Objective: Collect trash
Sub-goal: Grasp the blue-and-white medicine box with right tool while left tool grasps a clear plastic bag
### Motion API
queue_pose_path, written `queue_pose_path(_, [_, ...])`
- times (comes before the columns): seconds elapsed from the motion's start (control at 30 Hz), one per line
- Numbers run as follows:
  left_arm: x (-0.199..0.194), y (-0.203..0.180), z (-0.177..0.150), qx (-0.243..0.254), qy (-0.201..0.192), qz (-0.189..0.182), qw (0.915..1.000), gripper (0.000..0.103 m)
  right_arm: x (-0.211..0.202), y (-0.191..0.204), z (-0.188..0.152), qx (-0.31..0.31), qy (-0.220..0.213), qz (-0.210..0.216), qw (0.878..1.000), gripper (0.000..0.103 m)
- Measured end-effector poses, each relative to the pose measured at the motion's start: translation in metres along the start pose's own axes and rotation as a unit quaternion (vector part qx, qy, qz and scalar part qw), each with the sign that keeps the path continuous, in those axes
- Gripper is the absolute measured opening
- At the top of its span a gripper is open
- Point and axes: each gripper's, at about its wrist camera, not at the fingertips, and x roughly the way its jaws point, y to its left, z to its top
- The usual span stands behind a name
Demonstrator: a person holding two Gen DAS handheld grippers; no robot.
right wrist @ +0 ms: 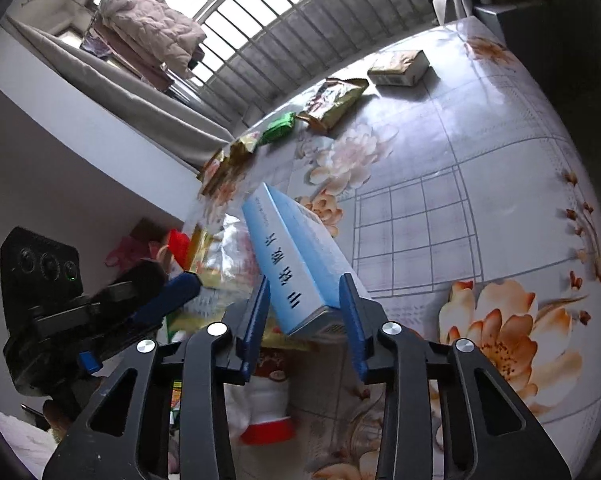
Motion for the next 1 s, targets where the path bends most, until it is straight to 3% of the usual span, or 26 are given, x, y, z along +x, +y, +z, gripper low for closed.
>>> queue_pose_path(0.2, [0.008, 0.002, 0.001, 0.007, 0.007, 0.035, 0.9993, 0.042, 0.0, -0.003, -0.001, 0.001, -0.004, -0.001, 1.0, 0.026])
queue_pose_path(0.43, [0.019, -0.005, 0.006, 0.006, 0.023, 0.035, 0.9991, 0.044, -0.001, -0.005, -0.002, 0.01, -0.008, 0.008, 1.0, 0.024])
queue_pose_path(0.6, [0.027, -0.005, 0.007, 0.031, 0.019, 0.093, 0.995, 0.044, -0.007, -0.007, -0.004, 0.013, -0.013, 0.005, 1.0, 0.021])
queue_pose_path(0.8, [0.031, -0.007, 0.004, 0.058, 0.017, 0.112, 0.9919, 0.044, -0.013, -0.008, -0.008, 0.013, -0.014, -0.001, 1.0, 0.021])
queue_pose_path(1.0, [0.034, -0.005, 0.003, 0.067, 0.018, 0.115, 0.991, 0.03, -0.019, -0.009, -0.009, 0.009, -0.017, -0.01, 1.0, 0.022])
